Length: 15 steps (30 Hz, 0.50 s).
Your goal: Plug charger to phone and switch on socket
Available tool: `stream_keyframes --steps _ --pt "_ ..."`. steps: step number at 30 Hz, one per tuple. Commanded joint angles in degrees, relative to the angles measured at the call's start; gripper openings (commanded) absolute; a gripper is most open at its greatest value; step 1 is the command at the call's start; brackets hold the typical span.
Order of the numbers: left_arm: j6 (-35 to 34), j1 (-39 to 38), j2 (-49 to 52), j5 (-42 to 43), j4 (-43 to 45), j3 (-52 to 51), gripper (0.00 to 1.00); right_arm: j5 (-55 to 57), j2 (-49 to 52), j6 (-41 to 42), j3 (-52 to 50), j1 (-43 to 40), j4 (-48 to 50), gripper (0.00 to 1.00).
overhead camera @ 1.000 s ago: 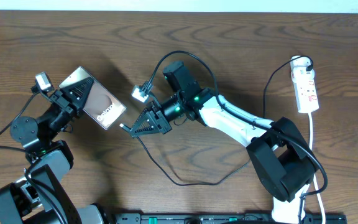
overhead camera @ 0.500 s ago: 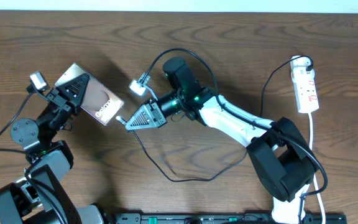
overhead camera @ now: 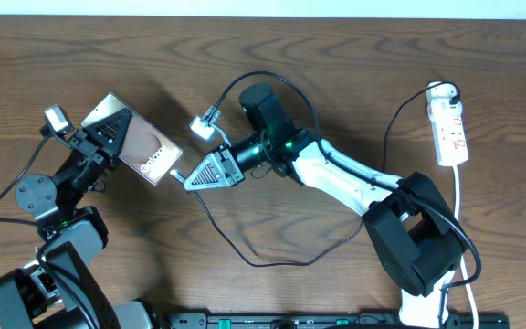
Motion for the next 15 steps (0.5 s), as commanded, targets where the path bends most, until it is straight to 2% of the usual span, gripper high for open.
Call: stream_keyframes --steps 1,15 --pt "-0.50 -0.15 -0.66 1.42 0.94 0.02 0.07 -0.42 -0.70 0.46 0.66 0.02 0.33 0.01" --pt "-0.81 -0.15 -0.66 2.38 0.98 0.02 0.08 -0.09 -0.70 1.09 0.66 -0.04 0.76 0.01"
